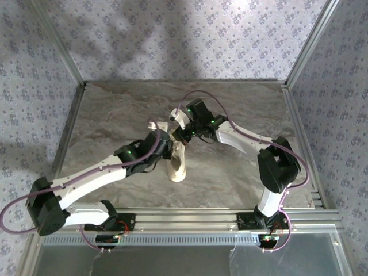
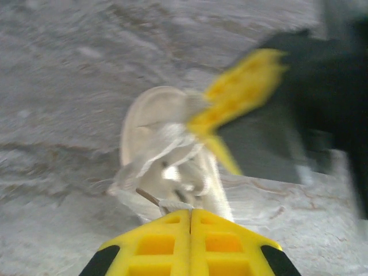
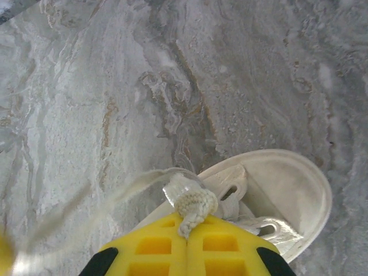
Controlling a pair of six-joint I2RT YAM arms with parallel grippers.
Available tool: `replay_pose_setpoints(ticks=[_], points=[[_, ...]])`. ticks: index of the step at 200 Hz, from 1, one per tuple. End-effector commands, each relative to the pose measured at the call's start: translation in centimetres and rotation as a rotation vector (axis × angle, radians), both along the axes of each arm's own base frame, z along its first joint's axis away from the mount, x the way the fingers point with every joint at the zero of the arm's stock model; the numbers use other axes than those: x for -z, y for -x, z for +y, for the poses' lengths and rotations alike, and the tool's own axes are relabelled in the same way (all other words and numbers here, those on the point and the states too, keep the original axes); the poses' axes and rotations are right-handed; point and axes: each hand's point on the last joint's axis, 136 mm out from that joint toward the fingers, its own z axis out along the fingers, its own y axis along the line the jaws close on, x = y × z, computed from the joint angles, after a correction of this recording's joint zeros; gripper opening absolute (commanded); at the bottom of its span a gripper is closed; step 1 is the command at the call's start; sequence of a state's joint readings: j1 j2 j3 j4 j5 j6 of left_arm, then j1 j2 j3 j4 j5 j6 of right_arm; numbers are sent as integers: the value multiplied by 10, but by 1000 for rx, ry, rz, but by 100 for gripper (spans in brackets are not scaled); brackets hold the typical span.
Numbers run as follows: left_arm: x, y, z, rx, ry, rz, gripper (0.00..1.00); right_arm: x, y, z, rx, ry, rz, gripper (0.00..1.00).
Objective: Tie the shoes
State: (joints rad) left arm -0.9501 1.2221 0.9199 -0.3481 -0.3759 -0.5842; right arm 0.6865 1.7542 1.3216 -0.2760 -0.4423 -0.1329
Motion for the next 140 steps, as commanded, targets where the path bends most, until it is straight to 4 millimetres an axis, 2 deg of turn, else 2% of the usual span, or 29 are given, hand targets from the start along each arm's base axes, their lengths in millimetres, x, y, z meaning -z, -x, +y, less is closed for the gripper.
replay_pose_setpoints(ticks=[1,34,66,81,92,105,119,140], points=[[-22,-2,-38,143,-57,-182,0,-3,9,7,-38,-28,84,0],[-14,11,-89,367,-149,-236,0,-3,17,10,-95,-64,133,0],[-3,19,-119,494,-232,-282,7,-7,23,11,-140,-82,158,0],[2,19,-123,509,-253,-283,18,-9,25,10,-153,-89,163,0],[-1,18,-121,504,-258,-297,31,-10,25,9,-152,-89,162,0],[-8,19,-118,510,-259,-319,41,-10,24,6,-148,-87,157,0],[-19,20,-112,510,-258,-348,48,-11,24,4,-141,-87,140,0],[-42,25,-99,518,-251,-396,50,-14,21,1,-125,-94,107,0]])
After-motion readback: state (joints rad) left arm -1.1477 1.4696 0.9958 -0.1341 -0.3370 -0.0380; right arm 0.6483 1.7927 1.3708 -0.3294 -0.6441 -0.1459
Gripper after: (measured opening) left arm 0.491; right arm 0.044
